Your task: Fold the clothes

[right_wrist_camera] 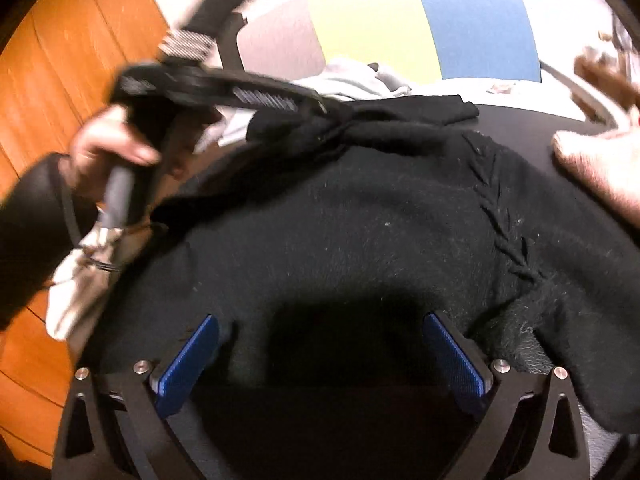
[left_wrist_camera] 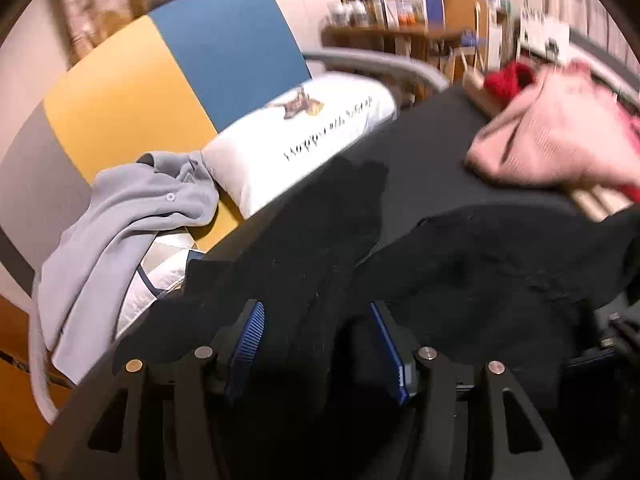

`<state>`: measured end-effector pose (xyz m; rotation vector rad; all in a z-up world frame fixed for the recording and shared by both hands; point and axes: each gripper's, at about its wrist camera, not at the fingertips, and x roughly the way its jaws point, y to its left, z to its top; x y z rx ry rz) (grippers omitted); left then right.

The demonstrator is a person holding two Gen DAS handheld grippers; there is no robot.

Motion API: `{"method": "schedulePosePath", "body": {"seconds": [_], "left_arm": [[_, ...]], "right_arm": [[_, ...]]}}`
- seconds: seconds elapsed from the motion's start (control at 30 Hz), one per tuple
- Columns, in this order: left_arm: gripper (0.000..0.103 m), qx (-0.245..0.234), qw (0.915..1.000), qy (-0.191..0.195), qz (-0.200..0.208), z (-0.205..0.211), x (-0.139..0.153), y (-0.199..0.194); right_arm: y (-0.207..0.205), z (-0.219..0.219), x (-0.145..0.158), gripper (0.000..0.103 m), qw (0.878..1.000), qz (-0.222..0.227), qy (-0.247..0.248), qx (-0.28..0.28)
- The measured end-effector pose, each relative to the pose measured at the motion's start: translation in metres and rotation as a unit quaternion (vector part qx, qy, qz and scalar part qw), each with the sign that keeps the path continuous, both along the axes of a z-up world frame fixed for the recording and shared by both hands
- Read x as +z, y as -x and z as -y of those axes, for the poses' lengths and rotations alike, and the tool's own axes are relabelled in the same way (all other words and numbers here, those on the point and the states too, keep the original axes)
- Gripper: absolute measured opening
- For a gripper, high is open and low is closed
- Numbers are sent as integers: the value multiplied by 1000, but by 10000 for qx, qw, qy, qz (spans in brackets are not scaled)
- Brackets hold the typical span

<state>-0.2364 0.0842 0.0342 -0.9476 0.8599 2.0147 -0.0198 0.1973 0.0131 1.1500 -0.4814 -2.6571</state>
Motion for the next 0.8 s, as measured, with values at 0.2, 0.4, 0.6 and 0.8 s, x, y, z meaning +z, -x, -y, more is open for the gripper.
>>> {"method": "schedulePosePath", "body": {"seconds": [0.2,0.4,0.6,0.8], "left_arm": [[4,857,9858,-1139,883,14,13,41],[4,2094,9273,-2858,1206,101,47,94],[4,3610,8676,-3384,490,254,67,114],[16,5449,7832,-2961,456,390,35,108]], "right_arm": [[1,-7,-1,103,9995,-90,302,-34],[-1,-6,-1,103,9996,-90,284,-34],[3,-5,-1,103,9997,-70,217,-30],[6,-2,-2,103,9999,-32,93,-33]]}}
